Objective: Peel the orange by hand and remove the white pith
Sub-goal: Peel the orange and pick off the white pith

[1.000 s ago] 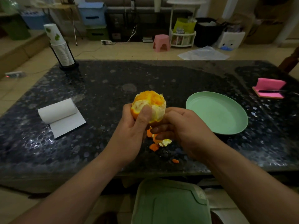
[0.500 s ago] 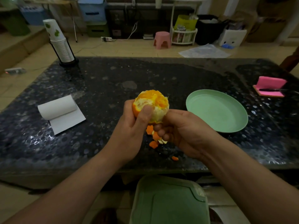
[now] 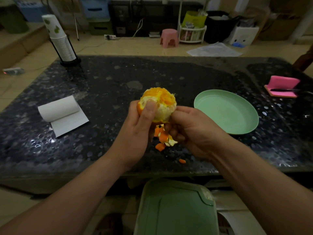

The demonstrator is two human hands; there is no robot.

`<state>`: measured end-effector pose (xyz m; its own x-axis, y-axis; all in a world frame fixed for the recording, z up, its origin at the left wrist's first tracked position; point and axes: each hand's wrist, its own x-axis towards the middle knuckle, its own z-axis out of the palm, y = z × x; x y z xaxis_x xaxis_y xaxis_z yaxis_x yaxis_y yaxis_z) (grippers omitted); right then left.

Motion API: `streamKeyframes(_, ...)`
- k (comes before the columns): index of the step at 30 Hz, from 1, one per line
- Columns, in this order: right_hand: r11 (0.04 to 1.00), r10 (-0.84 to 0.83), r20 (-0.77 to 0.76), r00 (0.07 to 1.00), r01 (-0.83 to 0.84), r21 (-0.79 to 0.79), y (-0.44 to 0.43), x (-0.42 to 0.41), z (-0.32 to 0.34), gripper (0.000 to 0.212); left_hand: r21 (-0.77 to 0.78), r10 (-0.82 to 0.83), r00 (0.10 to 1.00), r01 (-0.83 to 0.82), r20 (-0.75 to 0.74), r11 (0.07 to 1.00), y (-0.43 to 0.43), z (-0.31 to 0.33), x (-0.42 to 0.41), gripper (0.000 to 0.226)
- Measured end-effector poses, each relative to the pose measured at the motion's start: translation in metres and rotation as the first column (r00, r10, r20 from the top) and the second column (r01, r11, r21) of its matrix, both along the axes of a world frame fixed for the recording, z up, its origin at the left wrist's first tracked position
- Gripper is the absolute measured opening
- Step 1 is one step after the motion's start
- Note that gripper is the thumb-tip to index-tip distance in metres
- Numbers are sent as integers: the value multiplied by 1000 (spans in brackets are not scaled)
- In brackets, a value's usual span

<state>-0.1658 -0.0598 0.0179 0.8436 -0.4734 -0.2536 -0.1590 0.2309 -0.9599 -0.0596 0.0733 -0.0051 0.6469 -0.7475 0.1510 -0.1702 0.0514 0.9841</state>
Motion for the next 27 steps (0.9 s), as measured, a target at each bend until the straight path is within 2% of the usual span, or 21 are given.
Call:
streamKeyframes(5,1000,-8,3,1000,7,12,1,2,-2,13,10,9,995,-8,-96,1000,-1,1,-2,62)
streamKeyframes(13,997,-3,-7,1000,3,77,2,3,-5,19,35,-8,989,13,-147,999,-2,-5,4,67)
streamKeyframes(17,992,30,8,1000,-30,124,3,0,-3,12,10,-14,993,15,-117,1000,-1,-6,5,67)
streamKeyframes(21,997,72,-32,997,-72,-2,3,-5,2,22,19,-19,997,21,-73,1000,0,-6,0,61)
streamKeyframes(27,973,174,-200,964,-200,-115,1,-10,5,30,33,38,999,-38,-4,999,2,-7,-5,56)
